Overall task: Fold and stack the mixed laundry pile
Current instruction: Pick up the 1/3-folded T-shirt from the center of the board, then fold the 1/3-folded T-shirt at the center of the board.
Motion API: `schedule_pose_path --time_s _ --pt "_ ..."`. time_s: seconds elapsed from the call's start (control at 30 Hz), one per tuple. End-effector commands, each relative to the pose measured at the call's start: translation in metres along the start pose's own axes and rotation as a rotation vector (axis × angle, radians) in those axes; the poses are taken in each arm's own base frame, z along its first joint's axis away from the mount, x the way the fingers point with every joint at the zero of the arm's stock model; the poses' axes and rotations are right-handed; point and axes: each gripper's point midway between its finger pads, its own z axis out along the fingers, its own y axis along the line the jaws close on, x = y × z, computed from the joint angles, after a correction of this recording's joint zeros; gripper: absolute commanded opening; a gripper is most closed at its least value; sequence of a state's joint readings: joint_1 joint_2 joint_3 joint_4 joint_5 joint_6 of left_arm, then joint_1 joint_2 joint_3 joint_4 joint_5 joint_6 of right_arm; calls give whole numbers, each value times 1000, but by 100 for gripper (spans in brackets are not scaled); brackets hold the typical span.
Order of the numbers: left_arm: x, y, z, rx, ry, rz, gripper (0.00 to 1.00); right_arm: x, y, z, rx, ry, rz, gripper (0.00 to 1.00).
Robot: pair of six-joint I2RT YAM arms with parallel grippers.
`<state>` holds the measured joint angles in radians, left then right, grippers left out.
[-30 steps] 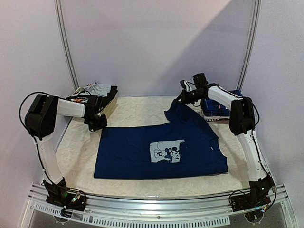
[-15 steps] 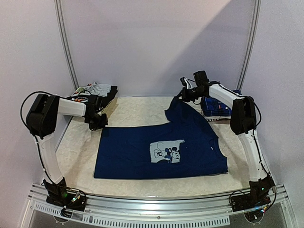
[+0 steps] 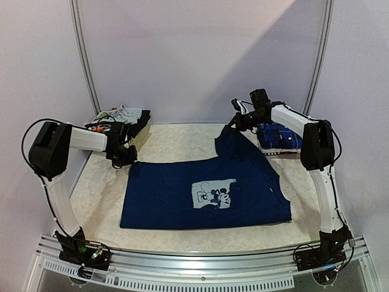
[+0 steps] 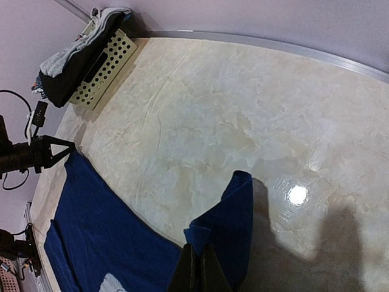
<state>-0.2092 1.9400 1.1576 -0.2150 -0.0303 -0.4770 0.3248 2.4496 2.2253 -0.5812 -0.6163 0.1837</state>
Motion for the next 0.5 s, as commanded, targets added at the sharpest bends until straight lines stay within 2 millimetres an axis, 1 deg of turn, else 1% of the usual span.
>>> schedule_pose_path --time_s 0.0,0.1,0.2,0.4,0.47 --pt "-15 -12 -26 57 -73 22 0 -12 35 -36 -19 -18 -94 0" --pt "-14 -13 -33 67 -85 26 0 -3 41 -44 -24 6 -107 0" --pt "-11 -14 -39 74 -93 31 0 11 50 -48 -23 45 -124 0" --pt "-4 -14 -49 84 -103 38 0 48 72 -53 -13 133 -219 2" --pt "2 -11 -51 84 -103 37 0 57 80 -60 -5 145 -244 2"
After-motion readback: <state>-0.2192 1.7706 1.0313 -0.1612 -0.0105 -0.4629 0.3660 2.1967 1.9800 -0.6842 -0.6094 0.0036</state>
